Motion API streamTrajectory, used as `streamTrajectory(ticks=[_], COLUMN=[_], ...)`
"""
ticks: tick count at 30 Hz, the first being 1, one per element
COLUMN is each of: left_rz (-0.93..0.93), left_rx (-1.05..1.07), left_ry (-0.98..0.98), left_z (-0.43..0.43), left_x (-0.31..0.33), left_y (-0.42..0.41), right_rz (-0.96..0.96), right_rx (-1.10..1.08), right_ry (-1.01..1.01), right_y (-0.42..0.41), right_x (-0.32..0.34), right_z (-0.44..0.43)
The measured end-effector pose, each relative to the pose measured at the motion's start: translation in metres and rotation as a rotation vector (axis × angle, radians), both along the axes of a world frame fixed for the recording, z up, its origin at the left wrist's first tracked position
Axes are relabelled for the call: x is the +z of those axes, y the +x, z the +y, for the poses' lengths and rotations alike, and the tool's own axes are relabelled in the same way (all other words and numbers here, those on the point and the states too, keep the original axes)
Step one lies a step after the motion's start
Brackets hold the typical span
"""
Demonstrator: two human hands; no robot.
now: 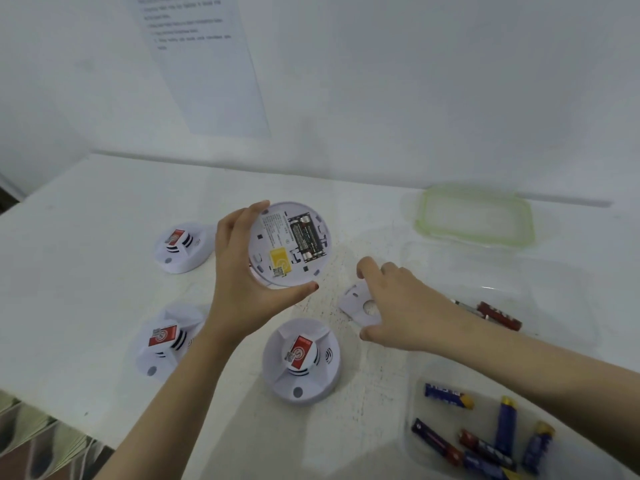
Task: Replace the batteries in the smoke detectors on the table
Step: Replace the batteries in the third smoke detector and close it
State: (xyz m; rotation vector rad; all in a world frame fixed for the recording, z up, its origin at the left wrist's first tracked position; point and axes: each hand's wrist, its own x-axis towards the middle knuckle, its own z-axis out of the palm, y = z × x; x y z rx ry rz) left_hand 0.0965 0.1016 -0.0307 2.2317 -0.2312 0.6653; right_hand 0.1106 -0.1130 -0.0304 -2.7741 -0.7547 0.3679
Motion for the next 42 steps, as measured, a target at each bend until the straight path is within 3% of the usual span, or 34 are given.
streamTrajectory(ticks=[4, 13, 18, 23, 27, 33, 42], left_rz=[-0.014, -0.001, 0.032, 0.118, 0.151, 0.141, 0.155], left_rx=[-0.013, -0.011, -0.015, -0.031, -0.045, -0.140, -0.242], left_ry=[0.007, 0.005, -0.047, -0.187, -0.154, -0.125, -0.081], left_z=[-0.004, -0.001, 0.002, 0.005, 0.001, -0.021, -0.041], left_x=[0.000, -0.004, -0.005, -0.008, -0.004, 0.005, 0.011], left_y=[0.005, 0.009, 0.008, 0.009, 0.011, 0.011, 0.016], right_rz=[-0.084, -0.016, 0.043, -0.050, -0.088, -0.188, -0.307], right_rx=[0.009, 0.038, -0.001, -0.129, -0.053, 0.158, 0.234], right_ry=[-0.024, 0.001, 0.193, 0.452, 0.613, 0.619, 0.571], right_y=[0.001, 0.001, 0.006, 0.017, 0.019, 0.014, 0.018], right_x=[-0.001, -0.007, -0.001, 0.022, 0.038, 0.047, 0.052], right_z=[-0.001, 0.002, 0.001, -0.013, -0.022, -0.027, -0.032])
